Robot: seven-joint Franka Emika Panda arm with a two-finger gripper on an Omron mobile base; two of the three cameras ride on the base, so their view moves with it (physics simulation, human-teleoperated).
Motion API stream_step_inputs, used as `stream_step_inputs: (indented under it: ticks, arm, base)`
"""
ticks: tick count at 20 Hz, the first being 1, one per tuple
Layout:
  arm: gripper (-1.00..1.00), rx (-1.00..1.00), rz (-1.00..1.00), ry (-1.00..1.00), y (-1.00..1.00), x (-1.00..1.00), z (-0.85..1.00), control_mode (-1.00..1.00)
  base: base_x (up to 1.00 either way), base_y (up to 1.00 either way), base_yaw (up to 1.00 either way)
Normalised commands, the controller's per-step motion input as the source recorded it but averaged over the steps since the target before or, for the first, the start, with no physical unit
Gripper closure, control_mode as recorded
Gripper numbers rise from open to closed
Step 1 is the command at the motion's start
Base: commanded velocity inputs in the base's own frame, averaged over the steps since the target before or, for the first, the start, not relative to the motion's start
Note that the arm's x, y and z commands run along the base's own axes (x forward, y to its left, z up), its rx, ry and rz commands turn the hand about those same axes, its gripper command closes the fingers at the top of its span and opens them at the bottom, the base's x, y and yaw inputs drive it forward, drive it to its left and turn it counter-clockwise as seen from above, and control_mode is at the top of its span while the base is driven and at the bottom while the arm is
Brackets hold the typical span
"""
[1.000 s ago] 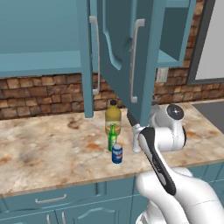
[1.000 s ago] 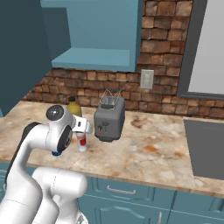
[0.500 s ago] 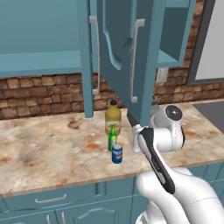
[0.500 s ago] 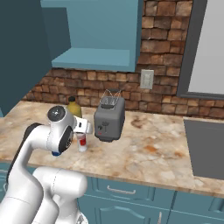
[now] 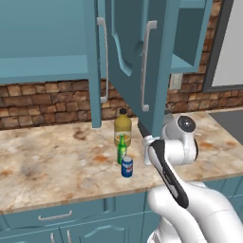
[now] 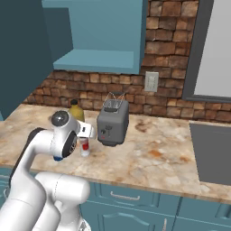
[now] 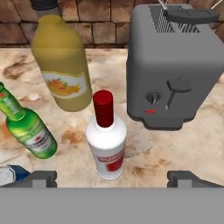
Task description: Sort all alcoholic drinks to one cabinet, and non-alcoholic drinks to the other.
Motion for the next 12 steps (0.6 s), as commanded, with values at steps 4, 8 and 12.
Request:
stream_step_inputs:
  ticks: [4,8,12]
  arm:
    - [-1.00,0.00,0.00,0.00,0.00,0.21,-0.02,-1.00]
    - [-1.00,0.00,0.00,0.00,0.00,0.24,0.00,-1.00]
    - [-1.00,0.00,0.00,0.00,0.08,0.23,-0.02,-1.00]
  base:
    - [0.00,0.00,0.00]
    - [0.00,0.00,0.00]
    - [0.00,0.00,0.00]
